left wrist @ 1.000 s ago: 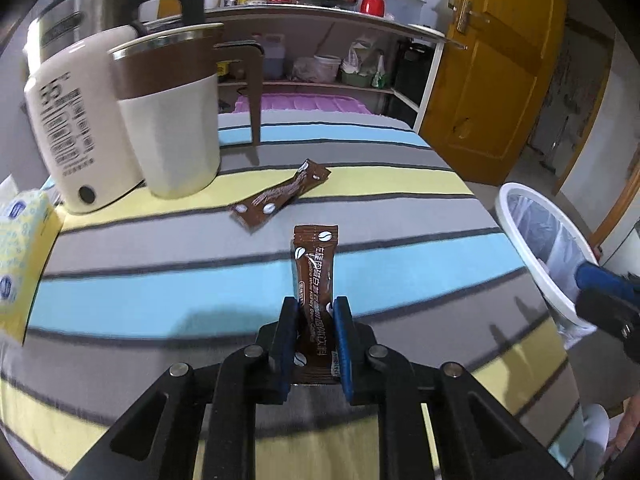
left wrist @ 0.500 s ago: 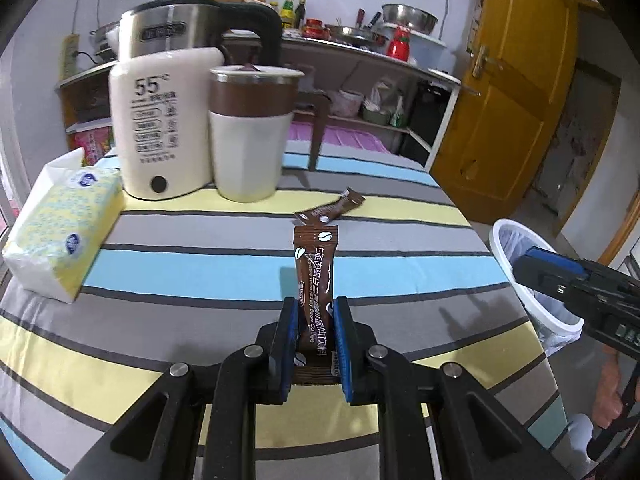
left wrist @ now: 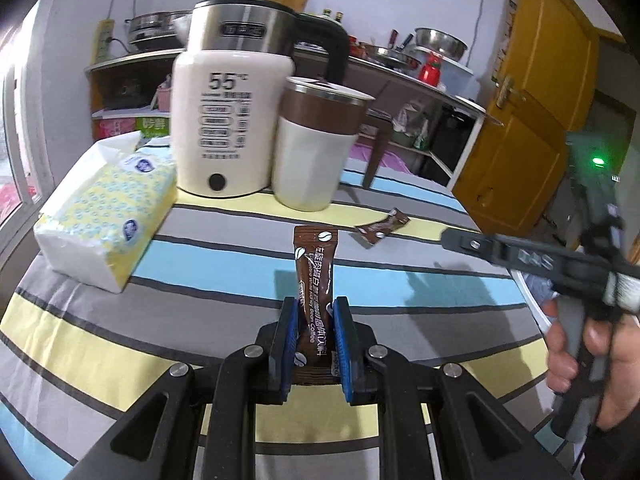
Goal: Collect trash
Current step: 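Grasp the other brown candy wrapper with the right tool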
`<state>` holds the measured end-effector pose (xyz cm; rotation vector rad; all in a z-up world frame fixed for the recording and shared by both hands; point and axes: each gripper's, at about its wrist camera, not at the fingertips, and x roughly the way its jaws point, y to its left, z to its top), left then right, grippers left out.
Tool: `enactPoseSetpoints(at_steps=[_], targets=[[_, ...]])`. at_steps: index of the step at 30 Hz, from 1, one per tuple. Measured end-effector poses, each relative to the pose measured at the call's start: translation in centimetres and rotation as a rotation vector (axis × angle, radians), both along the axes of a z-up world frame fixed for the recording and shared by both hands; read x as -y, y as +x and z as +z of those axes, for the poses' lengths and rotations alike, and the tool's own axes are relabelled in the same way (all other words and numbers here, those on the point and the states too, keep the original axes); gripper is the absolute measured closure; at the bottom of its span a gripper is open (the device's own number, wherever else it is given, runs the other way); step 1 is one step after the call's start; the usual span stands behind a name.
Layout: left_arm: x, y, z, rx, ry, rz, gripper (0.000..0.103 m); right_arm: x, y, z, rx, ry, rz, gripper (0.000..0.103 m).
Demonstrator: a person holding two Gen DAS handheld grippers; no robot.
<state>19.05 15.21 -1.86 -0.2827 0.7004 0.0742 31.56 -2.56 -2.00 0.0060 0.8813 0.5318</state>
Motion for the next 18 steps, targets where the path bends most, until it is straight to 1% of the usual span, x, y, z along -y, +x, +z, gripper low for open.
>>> enactPoseSetpoints(at_steps=[3,11,15,17,18], targets=[[-1.0,-0.3,-0.2,0.002,-0.014,0.018,0.085,-1.1,1.7,-0.7,-0.029,0.027,-0.025,0.062],[-2.3,-0.5,-0.7,0.009,-0.042,0.032,0.085,-4.1,5.1,-2.6,-0.066,0.013,-0.083,0.062],[-2.5,-0.4,-1.0,0.009,-0.053,0.035,0.085,-5.1,6.0,-3.0,-0.053,-0.001,-0.115,0.062],[-2.4,-0.3,-1.2,0.005,-0.055,0.035,0.085,-5.7,6.0,-3.1,-0.035,-0.030,-0.118,0.062],[-2.5,-0.2,-1.3,0.002,-0.057,0.033,0.085,-6.0,5.9,-3.2,-0.020,-0.059,-0.120,0.062]])
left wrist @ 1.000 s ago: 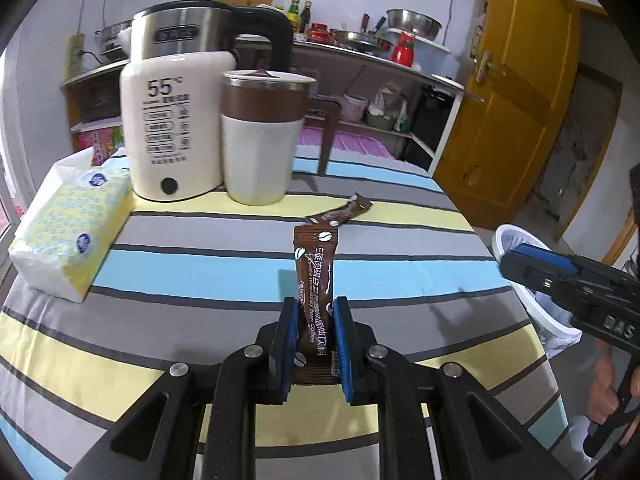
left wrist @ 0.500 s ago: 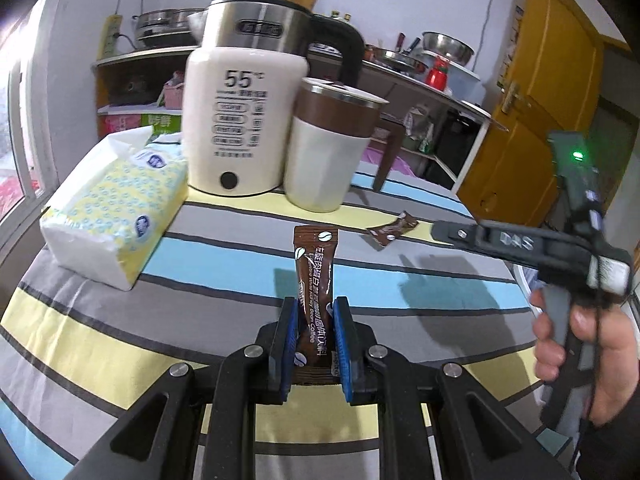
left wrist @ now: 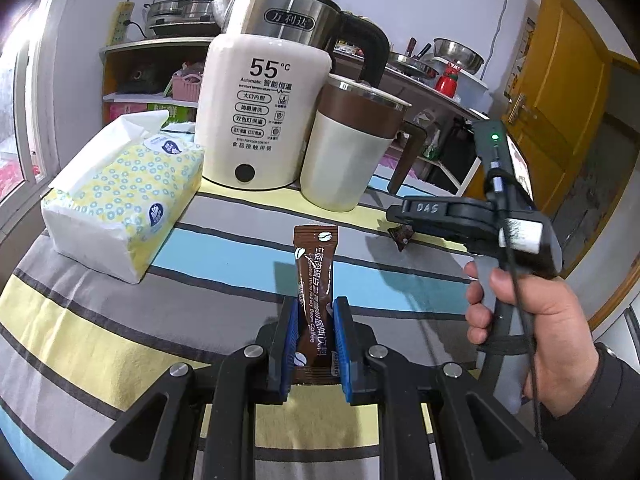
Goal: Collect trash
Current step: 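Grasp the other brown candy wrapper with the right tool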
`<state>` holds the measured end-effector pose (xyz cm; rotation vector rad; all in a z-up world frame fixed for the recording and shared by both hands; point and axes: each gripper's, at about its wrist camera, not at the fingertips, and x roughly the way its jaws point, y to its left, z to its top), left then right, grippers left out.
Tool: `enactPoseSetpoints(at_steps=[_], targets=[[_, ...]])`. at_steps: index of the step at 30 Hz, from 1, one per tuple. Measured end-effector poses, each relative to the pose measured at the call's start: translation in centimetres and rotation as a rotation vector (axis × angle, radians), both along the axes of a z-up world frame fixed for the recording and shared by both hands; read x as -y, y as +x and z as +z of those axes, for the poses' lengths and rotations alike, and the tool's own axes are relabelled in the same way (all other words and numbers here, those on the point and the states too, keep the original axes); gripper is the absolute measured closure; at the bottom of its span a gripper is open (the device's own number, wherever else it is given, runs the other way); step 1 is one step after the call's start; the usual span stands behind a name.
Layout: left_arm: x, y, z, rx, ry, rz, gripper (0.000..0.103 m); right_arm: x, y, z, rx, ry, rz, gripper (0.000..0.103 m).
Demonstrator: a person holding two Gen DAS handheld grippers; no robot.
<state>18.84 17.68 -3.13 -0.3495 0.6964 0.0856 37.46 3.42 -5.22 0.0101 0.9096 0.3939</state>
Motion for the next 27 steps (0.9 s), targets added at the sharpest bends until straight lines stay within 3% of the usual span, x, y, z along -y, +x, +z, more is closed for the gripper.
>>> enactPoseSetpoints(at_steps=[2,5,6,7,9,16,27], targets=[[0.1,-0.1,0.0,-0.001,-0.001,-0.001,0.085,0.0,-0.3,-0.4,0.000,-0.051,0.001,0.062],[0.1,-0.1,0.0,0.001,-0.001,-0.003,0.085,1.3,-1.1,-0.5,0.003,-0.052,0.013,0.063],[0.1,0.0,0.0,0.000,-0.002,-0.003,0.085,1.6,-1.3,-0.5,0.004,-0.051,0.020,0.066],[0.1,0.0,0.0,-0.001,-0.002,-0.003,0.085,1.9,-1.5,-0.5,0.008,-0.061,0.022,0.075],[0.1,0.1,0.0,-0.002,-0.002,-0.002,0.085,2.4,-1.6,-0.6,0.012,-0.074,0.029,0.081],[0.5,0.0,0.0,-0.011,0.004,-0.004,0.085,3.4,-2.3,-0.5,-0.002,-0.034,0.084,0.082],[3.0,-0.4,0.4,-0.022,0.023,-0.032,0.085,7.4,-7.1,0.7,0.010,0.023,0.121,0.082]])
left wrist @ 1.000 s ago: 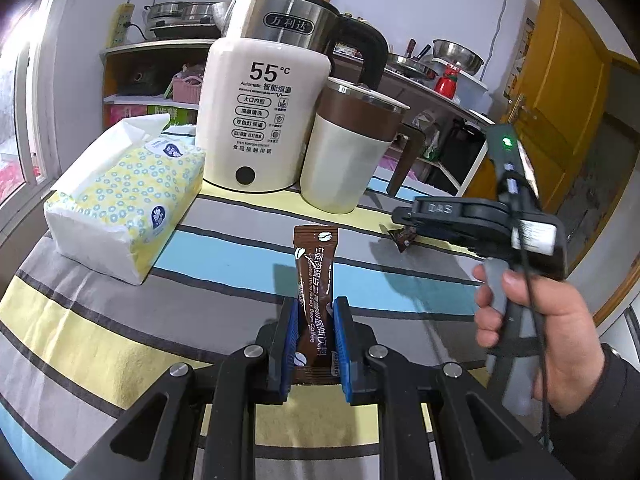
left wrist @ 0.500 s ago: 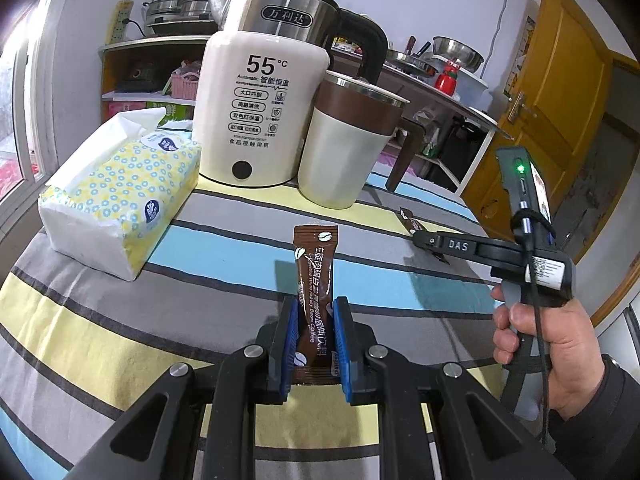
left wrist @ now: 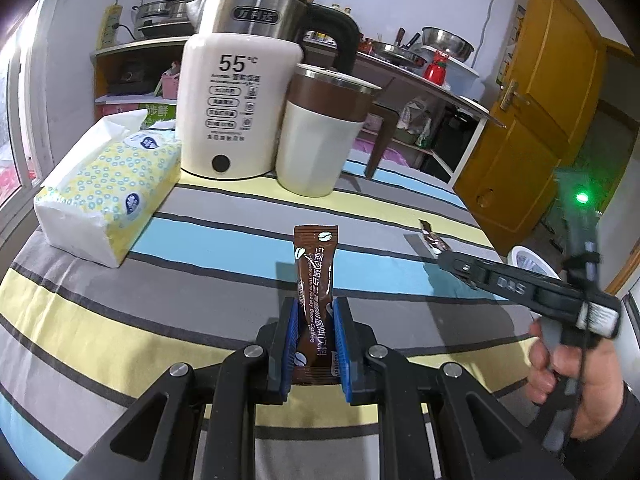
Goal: Collect trash
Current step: 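Grasp the other brown candy wrapper with the right tool, then carry both brown wrappers over the white bin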
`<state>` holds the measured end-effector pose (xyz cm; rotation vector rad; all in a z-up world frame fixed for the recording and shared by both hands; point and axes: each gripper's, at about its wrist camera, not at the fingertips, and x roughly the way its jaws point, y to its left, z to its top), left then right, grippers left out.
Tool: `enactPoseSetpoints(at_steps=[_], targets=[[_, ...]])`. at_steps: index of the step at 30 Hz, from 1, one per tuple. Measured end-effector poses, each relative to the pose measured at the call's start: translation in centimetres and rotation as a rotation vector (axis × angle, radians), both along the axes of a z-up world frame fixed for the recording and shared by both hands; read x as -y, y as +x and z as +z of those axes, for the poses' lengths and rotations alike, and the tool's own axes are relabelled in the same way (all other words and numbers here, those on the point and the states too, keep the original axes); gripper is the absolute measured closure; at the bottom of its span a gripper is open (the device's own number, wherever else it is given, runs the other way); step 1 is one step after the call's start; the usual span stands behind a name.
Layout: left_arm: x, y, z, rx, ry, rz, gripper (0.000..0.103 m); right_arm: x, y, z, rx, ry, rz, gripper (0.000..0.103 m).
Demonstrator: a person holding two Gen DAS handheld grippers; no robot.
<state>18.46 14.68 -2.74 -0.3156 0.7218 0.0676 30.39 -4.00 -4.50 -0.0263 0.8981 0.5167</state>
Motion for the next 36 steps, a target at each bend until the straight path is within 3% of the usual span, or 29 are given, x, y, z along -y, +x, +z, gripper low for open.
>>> enactPoseSetpoints(at_steps=[20,36], targets=[[8.4,-3.1,1.6,0.005,0.070,-0.085,0.085,6.0,-9.7,3.5,0.104,0.072,0.021,0.082],[13.7,-3.8,3.3,0.031,0.093,-0.177,0.085,10.5,-12.1,4.2,0.126,0.100,-0.040,0.082]])
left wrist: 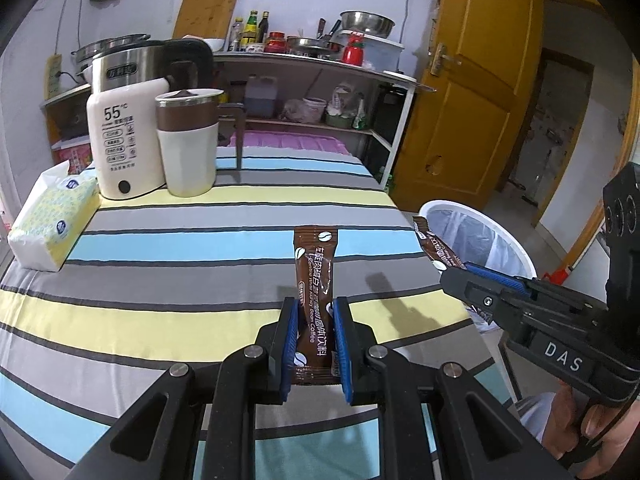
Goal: Collect trash
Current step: 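Carry both brown wrappers over the white bin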
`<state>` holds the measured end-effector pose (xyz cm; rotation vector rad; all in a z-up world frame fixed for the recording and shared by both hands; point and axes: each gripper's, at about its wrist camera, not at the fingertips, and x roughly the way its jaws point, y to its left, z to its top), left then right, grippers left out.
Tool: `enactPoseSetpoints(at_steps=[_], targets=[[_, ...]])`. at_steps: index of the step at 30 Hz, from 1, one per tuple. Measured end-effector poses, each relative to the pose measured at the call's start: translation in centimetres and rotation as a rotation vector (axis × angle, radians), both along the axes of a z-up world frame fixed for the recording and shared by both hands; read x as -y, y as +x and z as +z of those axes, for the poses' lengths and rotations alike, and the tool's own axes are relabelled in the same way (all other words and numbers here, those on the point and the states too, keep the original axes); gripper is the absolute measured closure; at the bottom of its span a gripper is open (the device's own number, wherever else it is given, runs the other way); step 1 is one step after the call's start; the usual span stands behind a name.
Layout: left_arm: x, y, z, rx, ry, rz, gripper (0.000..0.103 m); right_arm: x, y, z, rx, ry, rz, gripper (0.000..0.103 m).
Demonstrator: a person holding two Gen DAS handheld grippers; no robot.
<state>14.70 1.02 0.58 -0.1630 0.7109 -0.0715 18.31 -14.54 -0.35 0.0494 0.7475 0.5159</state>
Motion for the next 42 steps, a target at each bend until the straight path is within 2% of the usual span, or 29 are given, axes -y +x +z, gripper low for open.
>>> enactPoseSetpoints(at_steps=[14,26,42], targets=[[3.8,1.4,1.0,0.007,0.006,-0.069,0.085,4.0,0.0,0.6,0.015,0.020,-0.069,0.082],[8.8,4.3,2.3,0.013,0.007,-0.185,0.085,8.8,1.2,1.1,0.027,0.015,-0.168,0.082],[15.4,10.5,1.1,-0.028,-0.008,-0.326,0.085,15.6,4.4,-0.5,-0.016,-0.014,-0.308,0.082]])
